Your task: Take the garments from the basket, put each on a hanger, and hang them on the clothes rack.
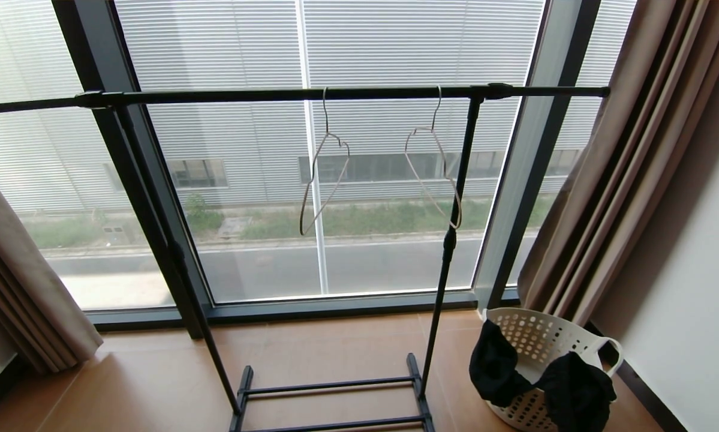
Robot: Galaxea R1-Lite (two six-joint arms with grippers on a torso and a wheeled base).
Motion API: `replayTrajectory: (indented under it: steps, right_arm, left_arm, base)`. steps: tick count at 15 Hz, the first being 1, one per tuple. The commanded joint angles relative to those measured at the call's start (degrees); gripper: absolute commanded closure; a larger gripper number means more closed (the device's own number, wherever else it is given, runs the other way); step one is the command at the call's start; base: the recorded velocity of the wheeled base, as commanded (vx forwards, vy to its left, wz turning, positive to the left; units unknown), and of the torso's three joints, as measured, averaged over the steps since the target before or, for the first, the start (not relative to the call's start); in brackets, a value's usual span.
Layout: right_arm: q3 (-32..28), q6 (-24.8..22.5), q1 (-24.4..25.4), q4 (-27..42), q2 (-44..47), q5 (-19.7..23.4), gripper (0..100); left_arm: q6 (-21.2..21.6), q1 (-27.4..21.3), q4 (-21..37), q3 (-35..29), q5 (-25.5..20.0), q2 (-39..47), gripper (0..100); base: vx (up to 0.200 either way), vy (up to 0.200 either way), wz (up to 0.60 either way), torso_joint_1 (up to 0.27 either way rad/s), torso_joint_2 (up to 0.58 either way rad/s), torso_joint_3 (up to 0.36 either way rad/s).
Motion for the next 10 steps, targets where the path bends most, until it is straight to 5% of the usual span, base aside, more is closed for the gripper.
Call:
replayTrajectory:
  steps: [1, 10]
  right_arm:
    - [0.0, -0.04, 0.02, -0.04, 0.07, 0.04, 0]
    - [0.0, -0.04, 0.02, -0.04, 0.07, -0.05, 0]
  left_arm:
    - [0.07, 0.01, 0.02, -0.05, 0.01, 0.05, 0]
    - [0.07, 0.01, 0.02, 0.03, 0.01, 0.05, 0]
  base:
    - [0.0, 0.0, 0.0, -0.183, 0.52, 0.339]
    - [0.0, 0.0, 0.0, -0.14, 0.5, 0.36]
